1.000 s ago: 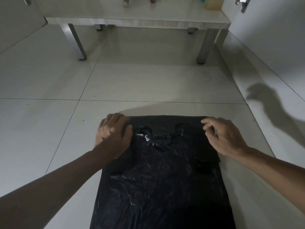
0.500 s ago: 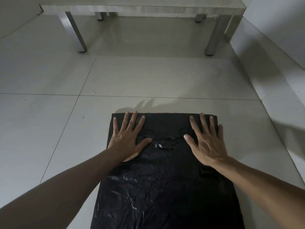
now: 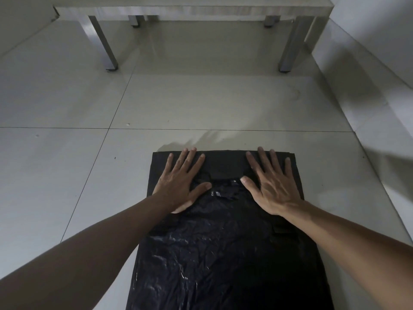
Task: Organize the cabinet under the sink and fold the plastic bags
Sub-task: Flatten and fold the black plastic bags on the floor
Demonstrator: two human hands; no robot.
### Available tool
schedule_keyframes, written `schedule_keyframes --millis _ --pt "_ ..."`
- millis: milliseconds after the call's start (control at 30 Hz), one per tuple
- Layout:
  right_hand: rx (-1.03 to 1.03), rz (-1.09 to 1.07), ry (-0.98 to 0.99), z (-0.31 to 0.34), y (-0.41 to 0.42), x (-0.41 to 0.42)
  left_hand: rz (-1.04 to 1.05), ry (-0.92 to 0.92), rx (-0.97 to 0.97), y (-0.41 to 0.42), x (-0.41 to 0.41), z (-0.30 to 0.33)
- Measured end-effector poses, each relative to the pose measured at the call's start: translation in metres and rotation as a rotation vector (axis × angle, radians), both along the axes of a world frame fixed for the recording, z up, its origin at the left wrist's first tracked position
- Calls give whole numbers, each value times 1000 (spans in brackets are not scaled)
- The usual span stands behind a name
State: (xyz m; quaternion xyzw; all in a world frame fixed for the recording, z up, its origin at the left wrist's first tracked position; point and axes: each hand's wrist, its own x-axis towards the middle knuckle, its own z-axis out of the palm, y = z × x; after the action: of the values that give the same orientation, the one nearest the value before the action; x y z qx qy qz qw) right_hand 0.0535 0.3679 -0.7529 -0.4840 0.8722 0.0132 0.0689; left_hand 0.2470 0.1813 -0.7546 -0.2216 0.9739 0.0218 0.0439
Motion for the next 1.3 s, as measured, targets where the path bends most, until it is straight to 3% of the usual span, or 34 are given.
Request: schedule_keyframes --millis 300,533,833,1100,1300 --pt "32 -81 -87 5 4 -3 61 -35 83 -10 6 7" --pt "-15 30 -74 11 -22 8 -88 13 95 13 -29 18" --pt "50 13 -114 3 -14 -9 -91 -32 107 9 -31 0" --pt "38 -168 -111 1 27 -32 156 18 110 -23 0 2" --pt "118 -124 -45 -2 35 -33 166 15 137 -28 12 -6"
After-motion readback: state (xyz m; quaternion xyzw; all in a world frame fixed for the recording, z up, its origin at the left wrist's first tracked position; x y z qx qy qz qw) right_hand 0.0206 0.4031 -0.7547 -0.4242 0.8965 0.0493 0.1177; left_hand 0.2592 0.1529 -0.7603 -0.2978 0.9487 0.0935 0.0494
